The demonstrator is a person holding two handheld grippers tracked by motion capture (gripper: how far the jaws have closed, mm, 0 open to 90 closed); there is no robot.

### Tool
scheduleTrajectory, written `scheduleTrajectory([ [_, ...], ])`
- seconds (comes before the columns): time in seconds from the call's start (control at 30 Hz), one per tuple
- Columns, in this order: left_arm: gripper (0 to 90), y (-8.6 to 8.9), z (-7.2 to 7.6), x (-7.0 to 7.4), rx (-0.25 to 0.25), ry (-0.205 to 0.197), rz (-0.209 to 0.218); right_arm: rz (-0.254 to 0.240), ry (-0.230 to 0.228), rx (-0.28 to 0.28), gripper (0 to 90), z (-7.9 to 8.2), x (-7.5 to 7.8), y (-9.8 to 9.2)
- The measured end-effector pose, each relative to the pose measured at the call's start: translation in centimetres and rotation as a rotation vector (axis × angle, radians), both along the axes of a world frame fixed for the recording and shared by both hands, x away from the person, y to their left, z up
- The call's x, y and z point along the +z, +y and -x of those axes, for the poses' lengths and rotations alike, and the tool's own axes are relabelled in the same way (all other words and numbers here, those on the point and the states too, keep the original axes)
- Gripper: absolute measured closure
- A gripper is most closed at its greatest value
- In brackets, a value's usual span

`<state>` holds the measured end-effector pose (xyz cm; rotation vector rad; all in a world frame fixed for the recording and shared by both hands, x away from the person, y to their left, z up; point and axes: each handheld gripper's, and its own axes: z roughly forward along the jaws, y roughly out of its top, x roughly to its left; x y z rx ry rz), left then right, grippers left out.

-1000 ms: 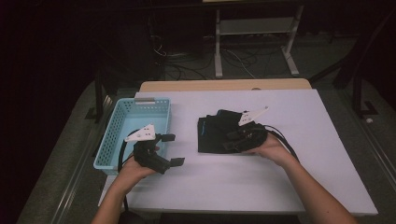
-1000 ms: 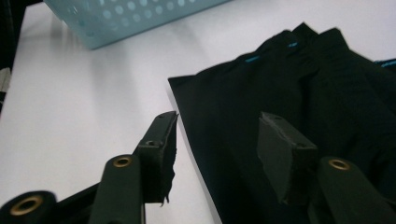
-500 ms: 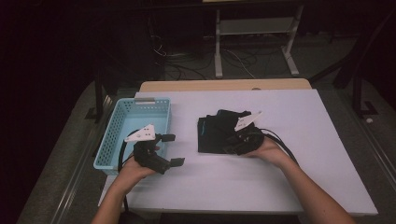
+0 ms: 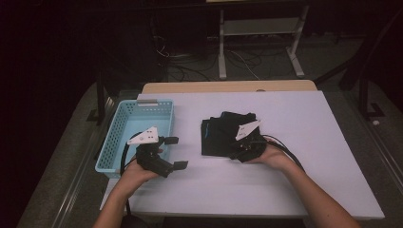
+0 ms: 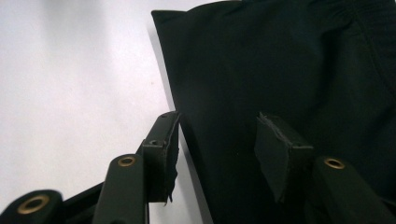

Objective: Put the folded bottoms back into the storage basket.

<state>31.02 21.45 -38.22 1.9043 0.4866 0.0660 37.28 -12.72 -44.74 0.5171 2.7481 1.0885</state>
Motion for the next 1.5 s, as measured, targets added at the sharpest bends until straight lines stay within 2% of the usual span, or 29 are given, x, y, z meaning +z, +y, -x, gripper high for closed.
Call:
scheduleTrajectory([
  [0.1,0.0,0.0,0.0,0.0,0.001,0.0,0.001,0.027,-0.051,0.015,52.7,0.3,-0.1,0.2],
  [0.23,0.0,0.0,0.0,0.0,0.002,0.001,0.0,0.046,-0.096,0.022,58.3,0.5,-0.2,0.2],
  [0.43,0.0,0.0,0.0,0.0,0.002,0.001,0.001,0.047,-0.114,0.013,69.8,0.3,-0.2,0.1],
  [0.53,0.0,0.0,0.0,0.0,0.003,0.001,0.001,0.039,-0.105,-0.013,76.3,0.1,-0.2,0.0],
  [0.7,0.0,0.0,0.0,0.0,0.002,0.002,0.001,0.024,-0.074,-0.032,79.7,-0.3,-0.1,-0.1],
  [0.77,0.0,0.0,0.0,0.0,0.001,0.003,0.002,0.014,-0.049,-0.041,80.1,-0.4,0.0,-0.2],
  [0.97,0.0,0.0,0.0,0.0,0.0,0.003,0.004,0.003,-0.017,-0.043,80.6,-0.5,0.3,-0.3],
  [1.5,0.0,0.0,0.0,0.0,-0.001,0.004,0.003,-0.005,0.029,-0.031,80.5,0.8,1.2,-0.4],
])
